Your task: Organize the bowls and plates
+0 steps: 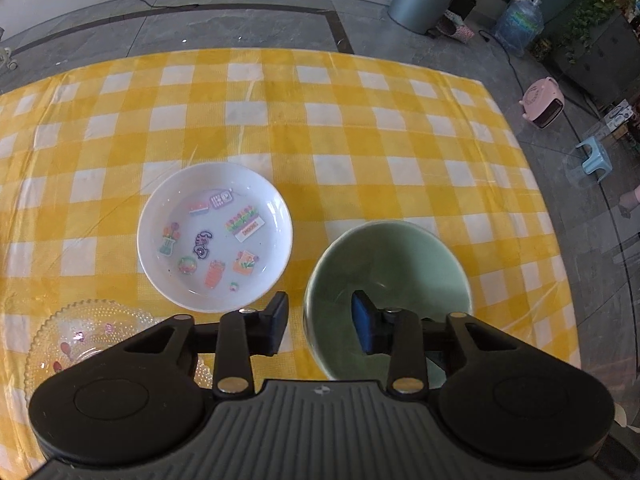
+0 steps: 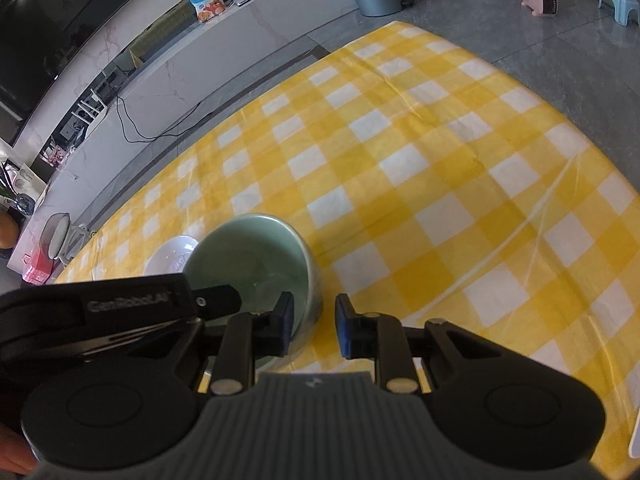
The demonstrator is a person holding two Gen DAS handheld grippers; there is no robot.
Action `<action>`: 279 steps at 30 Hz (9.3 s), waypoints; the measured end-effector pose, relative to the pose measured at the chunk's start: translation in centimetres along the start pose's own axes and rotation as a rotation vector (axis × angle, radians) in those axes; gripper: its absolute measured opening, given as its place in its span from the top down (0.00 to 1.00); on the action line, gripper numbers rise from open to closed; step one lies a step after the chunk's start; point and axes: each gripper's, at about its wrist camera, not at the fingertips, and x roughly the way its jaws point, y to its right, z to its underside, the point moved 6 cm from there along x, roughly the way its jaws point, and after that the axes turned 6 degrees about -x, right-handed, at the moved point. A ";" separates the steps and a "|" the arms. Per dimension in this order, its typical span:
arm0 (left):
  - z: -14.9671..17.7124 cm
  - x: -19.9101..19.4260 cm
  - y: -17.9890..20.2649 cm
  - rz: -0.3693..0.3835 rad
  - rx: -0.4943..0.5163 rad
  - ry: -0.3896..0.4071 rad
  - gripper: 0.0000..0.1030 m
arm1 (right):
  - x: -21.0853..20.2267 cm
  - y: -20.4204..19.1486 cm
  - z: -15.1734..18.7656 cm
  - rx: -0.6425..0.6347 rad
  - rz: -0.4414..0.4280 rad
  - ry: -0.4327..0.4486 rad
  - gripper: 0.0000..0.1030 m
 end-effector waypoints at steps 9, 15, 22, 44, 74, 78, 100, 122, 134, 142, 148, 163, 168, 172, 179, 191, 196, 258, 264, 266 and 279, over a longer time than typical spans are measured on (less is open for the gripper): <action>0.0 1.0 0.1 -0.017 -0.024 0.001 0.78 | 1.0 0.2 0.0 0.036 -0.046 -0.019 0.84; 0.1 0.6 0.5 -0.023 -0.005 0.021 0.84 | 1.1 0.5 0.0 0.050 -0.048 -0.022 0.85; 1.3 -0.1 0.8 -0.033 -0.001 0.010 0.86 | 0.7 1.0 0.4 0.077 -0.037 -0.046 0.88; 9.5 -10.7 -0.7 -0.052 0.058 0.080 0.88 | -9.0 -1.7 8.5 -0.016 -0.056 -0.012 0.88; 17.1 -25.5 -16.4 -0.083 -0.256 0.077 0.91 | -19.5 -19.6 19.2 -0.346 -0.198 -0.082 0.90; 18.1 -24.3 -17.6 -0.088 -0.273 0.025 0.90 | -18.0 -19.7 20.1 -0.354 -0.201 -0.139 0.90; 17.8 -19.9 -19.5 -0.173 -0.211 -0.146 0.90 | -11.9 -20.0 20.8 -0.406 -0.169 -0.316 0.92; 15.4 -22.3 -19.6 -0.163 -0.169 -0.092 0.84 | -10.2 -21.5 20.5 -0.600 -0.054 -0.254 0.90; 16.0 -22.5 -19.7 -0.144 -0.079 -0.043 0.84 | -12.3 -22.9 19.9 -0.754 0.009 -0.117 0.85; 15.5 -23.7 -18.5 -0.110 -0.019 0.039 0.82 | -14.7 -22.1 17.8 -0.704 -0.023 -0.034 0.82; 15.3 -24.4 -16.6 -0.050 0.038 0.128 0.74 | -15.8 -19.8 15.7 -0.573 -0.069 0.028 0.72; 16.5 -20.8 -22.2 0.002 -0.159 0.082 0.36 | -10.9 -13.4 19.7 -0.136 -0.244 -0.197 0.32; 17.4 -19.6 -23.0 0.070 -0.196 0.031 0.36 | -9.0 -14.3 21.7 -0.118 -0.280 -0.269 0.32; 18.1 -18.3 -23.0 0.070 -0.192 -0.001 0.36 | -7.9 -15.0 22.3 -0.095 -0.308 -0.306 0.34; 18.6 -17.2 -23.0 0.073 -0.192 -0.042 0.50 | -6.6 -15.8 23.1 -0.063 -0.328 -0.366 0.45; 17.2 -17.3 -24.6 0.033 -0.215 -0.026 0.57 | -5.7 -17.1 22.7 -0.104 -0.272 -0.374 0.56; 15.6 -17.4 -26.5 0.017 -0.254 -0.006 0.57 | -4.5 -19.1 22.1 -0.117 -0.274 -0.378 0.56; 3.1 -5.1 -19.0 -0.039 -0.153 -0.104 0.75 | 1.8 -8.5 9.2 -0.140 -0.240 -0.030 0.88; 3.1 -5.0 -18.5 -0.045 -0.149 -0.096 0.85 | 2.2 -7.8 9.3 -0.079 -0.282 -0.036 0.94; 3.2 -5.1 -18.3 -0.057 -0.155 -0.087 0.85 | 2.2 -7.7 9.3 -0.072 -0.288 -0.039 0.95; 6.5 -8.0 -15.6 -0.042 -0.178 -0.049 0.89 | -1.5 -6.4 9.5 -0.077 -0.266 -0.028 0.95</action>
